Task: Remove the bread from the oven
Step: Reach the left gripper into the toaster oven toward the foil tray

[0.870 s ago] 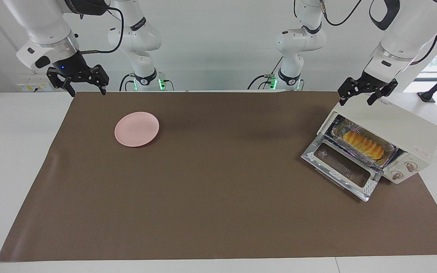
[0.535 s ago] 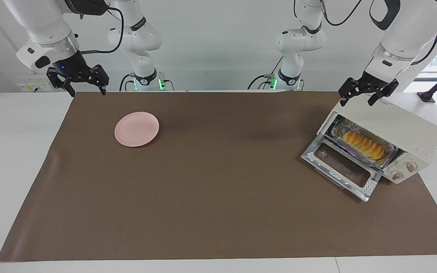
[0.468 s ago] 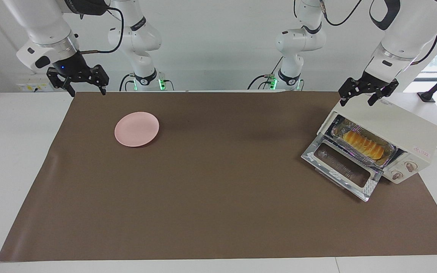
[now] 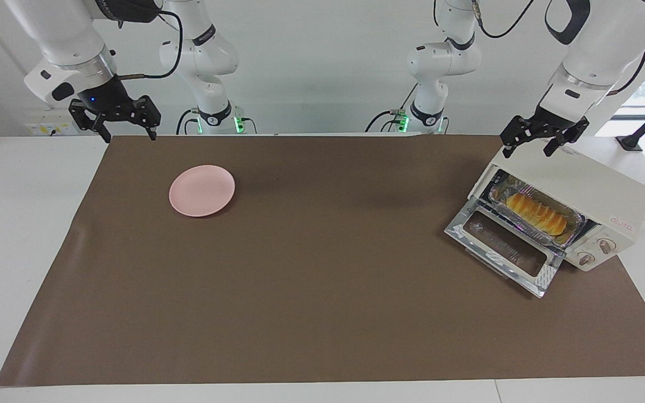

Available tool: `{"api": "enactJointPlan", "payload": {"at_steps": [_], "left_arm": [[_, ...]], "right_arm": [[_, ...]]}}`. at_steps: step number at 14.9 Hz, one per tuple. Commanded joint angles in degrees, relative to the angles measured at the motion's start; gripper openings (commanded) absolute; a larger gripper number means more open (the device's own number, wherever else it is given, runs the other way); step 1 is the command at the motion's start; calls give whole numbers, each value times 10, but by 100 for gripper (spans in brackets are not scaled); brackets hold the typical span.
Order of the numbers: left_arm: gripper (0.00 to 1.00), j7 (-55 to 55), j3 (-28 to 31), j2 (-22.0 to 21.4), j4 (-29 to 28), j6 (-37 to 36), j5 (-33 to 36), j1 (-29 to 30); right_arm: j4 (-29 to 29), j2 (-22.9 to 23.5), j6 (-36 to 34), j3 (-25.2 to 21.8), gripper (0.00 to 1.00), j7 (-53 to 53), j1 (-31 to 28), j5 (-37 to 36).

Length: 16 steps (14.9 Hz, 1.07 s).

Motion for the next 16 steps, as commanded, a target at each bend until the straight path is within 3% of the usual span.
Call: {"api": "enactJointPlan", "payload": {"at_steps": [1, 4, 6, 9, 16], "left_arm": [[100, -98, 1, 65, 45, 8, 21, -24], [100, -227, 3, 189, 158, -1, 55, -40], [100, -291, 16, 225, 167, 34, 85, -47], [100, -369, 32, 232, 104, 121, 165, -43], [100, -442, 46, 176, -79, 233, 174, -15]], "right_arm": [[-10, -10, 0, 3, 100, -10, -9, 7], [-10, -11, 0, 3, 100, -10, -9, 7], [-10, -10, 0, 3, 100, -10, -9, 7], [-10, -10, 0, 5, 100, -10, -3, 7], [-10, -10, -1, 6, 100, -10, -8, 7]]}}
